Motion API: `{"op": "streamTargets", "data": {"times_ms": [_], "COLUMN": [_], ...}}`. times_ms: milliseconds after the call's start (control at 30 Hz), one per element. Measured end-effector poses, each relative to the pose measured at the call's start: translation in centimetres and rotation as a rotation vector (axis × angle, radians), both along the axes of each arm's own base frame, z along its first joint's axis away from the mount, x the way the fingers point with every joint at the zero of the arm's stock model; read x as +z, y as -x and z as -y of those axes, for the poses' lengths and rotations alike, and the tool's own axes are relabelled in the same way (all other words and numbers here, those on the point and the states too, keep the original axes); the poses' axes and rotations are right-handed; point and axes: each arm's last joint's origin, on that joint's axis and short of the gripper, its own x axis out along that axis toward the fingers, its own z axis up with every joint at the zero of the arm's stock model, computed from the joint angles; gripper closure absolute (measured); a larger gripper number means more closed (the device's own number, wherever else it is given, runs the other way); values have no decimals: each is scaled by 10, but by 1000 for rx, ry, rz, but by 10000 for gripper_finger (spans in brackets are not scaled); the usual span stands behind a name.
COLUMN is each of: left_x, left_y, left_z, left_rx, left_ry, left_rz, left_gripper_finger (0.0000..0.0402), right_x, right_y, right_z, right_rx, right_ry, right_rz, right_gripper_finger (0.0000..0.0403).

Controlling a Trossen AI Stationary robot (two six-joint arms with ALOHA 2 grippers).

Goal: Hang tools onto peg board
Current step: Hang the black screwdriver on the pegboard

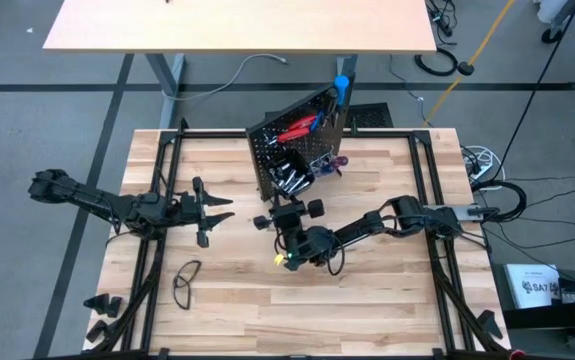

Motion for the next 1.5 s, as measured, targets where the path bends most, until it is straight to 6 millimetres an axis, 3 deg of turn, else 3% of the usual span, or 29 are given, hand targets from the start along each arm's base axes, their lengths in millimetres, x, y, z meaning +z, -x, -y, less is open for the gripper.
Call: {"op": "streamTargets", "data": {"times_ms": [300, 833, 1067, 1267, 1500], "left_x": [0, 0, -6, -4, -4], "left_y": [0, 0, 0, -5, -16], "left_z": [0, 0, 0, -15, -51], "left_rx": [0, 0, 2, 57, 148], "left_ry": [0, 0, -44, -32, 29], "left_rz": [-1, -1, -63, -41, 13], "left_gripper_finger": [250, 250, 250, 250, 250], "right_x": [3, 3, 3, 3, 3], "right_y": [3, 0, 0, 2, 2], "right_z": [1, 21, 15, 2, 3], "right_rx": [2, -37, -24, 4, 2], "right_ry": [-5, 5, 6, 7, 6], "right_rz": [34, 5, -1, -5, -3], "right_gripper_finger": [293, 293, 293, 293, 293]}}
